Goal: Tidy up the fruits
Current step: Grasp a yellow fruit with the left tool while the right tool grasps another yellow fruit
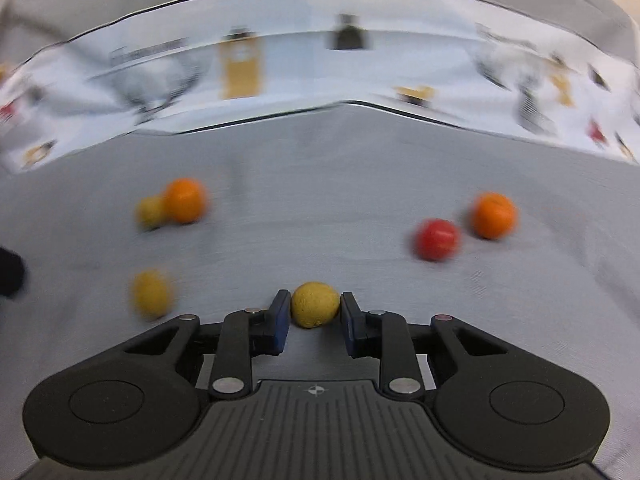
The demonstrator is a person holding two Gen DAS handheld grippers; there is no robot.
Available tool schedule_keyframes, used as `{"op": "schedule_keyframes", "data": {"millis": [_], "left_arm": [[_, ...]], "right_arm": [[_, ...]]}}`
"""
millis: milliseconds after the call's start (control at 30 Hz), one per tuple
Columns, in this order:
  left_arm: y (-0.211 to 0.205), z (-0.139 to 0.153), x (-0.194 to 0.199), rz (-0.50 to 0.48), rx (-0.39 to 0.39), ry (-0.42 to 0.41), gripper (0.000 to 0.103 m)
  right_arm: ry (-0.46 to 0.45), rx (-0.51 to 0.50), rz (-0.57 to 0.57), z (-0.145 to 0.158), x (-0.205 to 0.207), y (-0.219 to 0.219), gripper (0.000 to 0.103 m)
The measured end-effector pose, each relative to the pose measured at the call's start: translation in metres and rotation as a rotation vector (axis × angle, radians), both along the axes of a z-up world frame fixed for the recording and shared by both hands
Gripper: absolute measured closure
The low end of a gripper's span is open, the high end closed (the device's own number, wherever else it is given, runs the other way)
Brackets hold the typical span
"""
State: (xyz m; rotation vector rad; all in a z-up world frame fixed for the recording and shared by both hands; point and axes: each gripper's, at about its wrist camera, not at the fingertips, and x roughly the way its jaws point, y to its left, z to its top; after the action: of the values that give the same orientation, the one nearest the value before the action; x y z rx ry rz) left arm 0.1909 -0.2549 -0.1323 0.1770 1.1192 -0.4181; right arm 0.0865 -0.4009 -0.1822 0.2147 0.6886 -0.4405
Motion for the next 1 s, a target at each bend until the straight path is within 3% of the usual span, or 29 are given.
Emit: {"op": "schedule_keyframes", "data": {"millis": [133,167,200,267,300,533,700,867,1000], "left_arm": [[-0.038,-0.03,0.013,-0.053,0.009,0.054,0.001],[-0.043,-0.037,0.015,-0.061,0.011,0.072,0.006],[-0.046,-0.043,0.018,-0.06,0.014,0.088,0.026],[-0.05,-0.045,0.019,-0.05,0.032,0.068,0.04],[-0.049,-0.042,0.018,-0.062,0.022,0.045,0.073],[-0.029,-0.019,0.007,-0.079,0.005,0.031,0.073],[0.005,0.031,-0.029,-0.08,-0.029,0.007,0.073],[0.063,0.086,-0.081,-0.068,-0.048,-0.024,0.073],[0.116,0.115,-0.122,-0.025,-0.046,-0.036,0.073]], "right_arm": [[-0.011,0.039,-0.069,-0.003,-0.007,-0.017,0.076],[-0.013,0.046,-0.073,-0.003,-0.008,-0.018,0.076],[-0.012,0.044,-0.073,-0.004,-0.008,-0.017,0.076],[-0.006,0.03,-0.07,-0.005,-0.006,-0.015,0.076],[-0.005,0.029,-0.07,-0.006,-0.005,-0.015,0.076],[-0.023,0.043,-0.088,-0.002,-0.008,-0.017,0.076],[-0.066,0.042,-0.117,0.007,-0.02,-0.018,0.076],[-0.097,0.057,-0.097,0.047,-0.052,0.0,0.076],[-0.157,0.108,0.016,0.094,-0.099,0.044,0.076]]}}
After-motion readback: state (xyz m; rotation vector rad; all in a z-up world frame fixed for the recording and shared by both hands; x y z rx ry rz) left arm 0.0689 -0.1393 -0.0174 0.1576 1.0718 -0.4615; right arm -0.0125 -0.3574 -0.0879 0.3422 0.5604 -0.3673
